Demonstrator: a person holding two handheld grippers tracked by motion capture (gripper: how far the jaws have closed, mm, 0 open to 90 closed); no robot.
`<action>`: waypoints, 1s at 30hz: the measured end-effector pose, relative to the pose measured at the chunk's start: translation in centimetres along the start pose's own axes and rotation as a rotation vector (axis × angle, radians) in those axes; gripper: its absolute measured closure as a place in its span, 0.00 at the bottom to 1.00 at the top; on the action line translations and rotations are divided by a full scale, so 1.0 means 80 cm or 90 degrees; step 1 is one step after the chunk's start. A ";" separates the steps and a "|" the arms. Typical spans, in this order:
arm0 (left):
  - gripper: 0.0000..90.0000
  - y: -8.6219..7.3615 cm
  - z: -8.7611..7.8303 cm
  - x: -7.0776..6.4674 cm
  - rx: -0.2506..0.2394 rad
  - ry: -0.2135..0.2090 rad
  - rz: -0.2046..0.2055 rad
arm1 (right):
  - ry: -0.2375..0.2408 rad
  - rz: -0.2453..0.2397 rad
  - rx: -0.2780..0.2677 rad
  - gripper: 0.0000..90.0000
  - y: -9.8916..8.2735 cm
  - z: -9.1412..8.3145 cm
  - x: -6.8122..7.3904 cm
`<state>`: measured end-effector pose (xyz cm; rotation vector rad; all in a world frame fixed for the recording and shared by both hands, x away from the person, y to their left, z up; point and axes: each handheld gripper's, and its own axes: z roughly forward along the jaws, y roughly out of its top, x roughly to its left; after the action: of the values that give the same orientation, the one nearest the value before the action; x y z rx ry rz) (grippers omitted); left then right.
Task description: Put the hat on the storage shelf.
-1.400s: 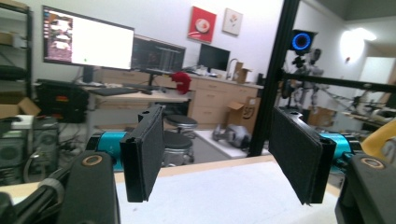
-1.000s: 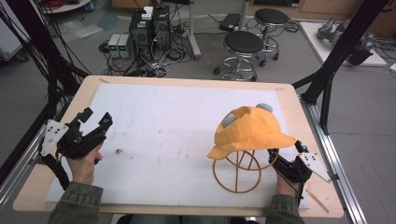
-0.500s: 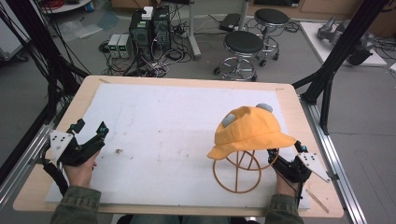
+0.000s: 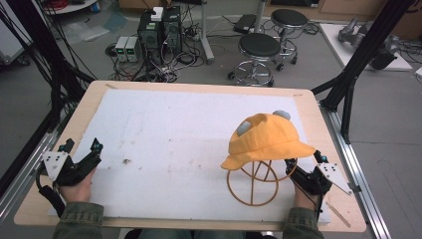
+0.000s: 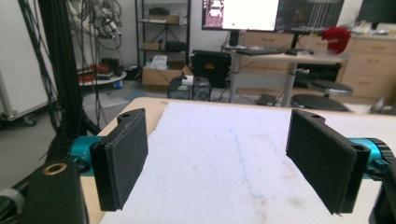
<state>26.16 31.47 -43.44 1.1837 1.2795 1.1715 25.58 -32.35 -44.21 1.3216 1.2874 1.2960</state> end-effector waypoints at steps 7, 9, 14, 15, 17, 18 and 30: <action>0.24 -0.003 -0.003 0.000 0.000 0.006 0.002 | 0.008 0.005 0.006 0.09 0.000 -0.001 -0.002; 0.24 -0.004 -0.004 0.000 -0.001 0.004 -0.002 | 0.011 0.003 0.005 0.09 0.000 -0.001 -0.003; 0.26 -0.003 -0.006 0.002 -0.013 0.010 -0.014 | 0.010 0.002 0.005 0.09 0.000 0.000 -0.003; 0.26 -0.003 -0.006 0.002 -0.015 0.009 -0.017 | 0.010 0.003 0.006 0.09 0.000 -0.001 -0.002; 0.26 -0.003 -0.006 0.002 -0.012 0.007 -0.018 | 0.011 0.002 0.007 0.09 0.000 0.000 -0.002; 0.26 -0.003 -0.006 0.002 -0.012 0.007 -0.018 | 0.011 0.002 0.007 0.09 0.000 0.000 -0.002; 0.28 0.000 -0.008 0.006 -0.028 0.027 -0.048 | 0.006 0.000 0.008 0.09 0.000 -0.003 -0.006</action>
<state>25.48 31.96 -43.41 1.0747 1.3117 1.1689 25.34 -32.80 -44.26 1.3255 1.3035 1.2972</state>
